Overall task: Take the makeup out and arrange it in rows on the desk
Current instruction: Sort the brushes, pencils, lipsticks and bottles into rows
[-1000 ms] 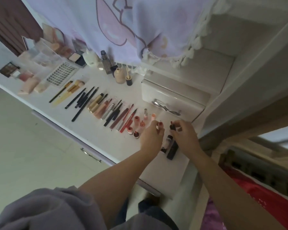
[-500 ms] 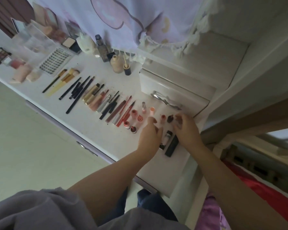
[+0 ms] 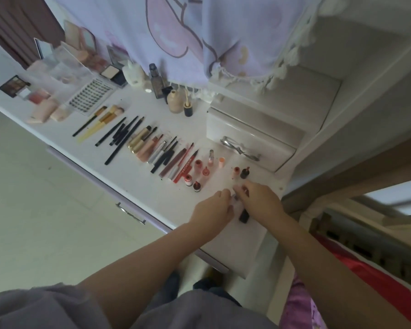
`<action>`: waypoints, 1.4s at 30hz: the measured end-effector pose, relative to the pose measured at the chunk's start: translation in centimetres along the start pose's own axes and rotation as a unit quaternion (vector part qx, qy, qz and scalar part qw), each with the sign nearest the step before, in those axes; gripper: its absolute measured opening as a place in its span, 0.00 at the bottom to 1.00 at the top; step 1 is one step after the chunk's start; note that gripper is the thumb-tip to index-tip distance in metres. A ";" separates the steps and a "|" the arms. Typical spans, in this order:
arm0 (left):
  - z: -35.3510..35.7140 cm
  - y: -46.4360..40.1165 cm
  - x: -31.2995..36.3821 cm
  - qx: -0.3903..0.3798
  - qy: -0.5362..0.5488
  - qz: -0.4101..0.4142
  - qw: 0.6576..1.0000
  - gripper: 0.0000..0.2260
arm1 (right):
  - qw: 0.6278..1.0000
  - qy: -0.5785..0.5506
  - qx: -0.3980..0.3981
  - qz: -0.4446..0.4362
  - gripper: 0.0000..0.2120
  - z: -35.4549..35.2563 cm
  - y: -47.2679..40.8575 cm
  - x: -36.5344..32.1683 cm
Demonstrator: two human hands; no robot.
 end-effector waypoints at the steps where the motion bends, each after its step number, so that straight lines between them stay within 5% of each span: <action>1: -0.5 0.8 -0.2 0.005 -0.017 0.030 0.999 0.09 | 0.997 -0.064 -0.048 0.013 0.20 0.2 0.3 -0.2; 5: -2.5 2.9 -1.0 0.004 -0.055 0.077 0.996 0.11 | 0.968 -0.223 -0.110 0.003 0.19 -0.5 2.2 -2.6; 8: -4.0 3.5 -1.6 -0.042 0.030 0.092 0.994 0.10 | 0.953 -0.282 -0.104 -0.035 0.15 -1.3 3.5 -4.0; 13: -6.9 5.0 -1.2 -0.041 0.079 0.161 0.983 0.12 | 0.964 -0.221 -0.101 -0.113 0.05 -3.4 5.3 -6.0; 17: -8.3 5.3 -0.7 -0.022 0.080 0.190 0.978 0.12 | 0.967 -0.218 -0.107 -0.074 0.16 -4.7 5.8 -6.4; 21: -9.2 5.5 -0.4 -0.017 0.069 0.204 0.976 0.10 | 0.953 -0.260 -0.125 -0.088 0.05 -5.7 6.4 -6.7; 25: -9.7 5.7 -0.1 -0.011 0.066 0.214 0.974 0.10 | 0.960 -0.238 -0.137 -0.046 0.14 -6.1 7.0 -6.5; 29: -9.6 5.9 -0.2 -0.009 0.066 0.209 0.976 0.11 | 0.958 -0.238 -0.146 -0.068 0.06 -6.4 7.5 -6.6; 34: -9.7 6.0 -0.1 -0.009 0.070 0.206 0.976 0.12 | 0.964 -0.220 -0.135 -0.057 0.11 -6.5 7.6 -6.9; 37: -9.9 6.1 -0.2 -0.014 0.074 0.203 0.976 0.11 | 0.950 -0.270 -0.138 -0.077 0.06 -6.5 7.7 -7.0; 42: -9.9 6.3 0.0 -0.003 0.080 0.211 0.974 0.13 | 0.960 -0.234 -0.145 -0.052 0.14 -6.2 7.6 -7.0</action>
Point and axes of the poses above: each hand's wrist, its own y-axis away from the middle knuckle, its own z-axis out of the palm, x = y × z, the point moved 6 cm from there along -y, towards the middle knuckle, and after that the axes turned 5 degrees about -x, right-handed, at the moved point
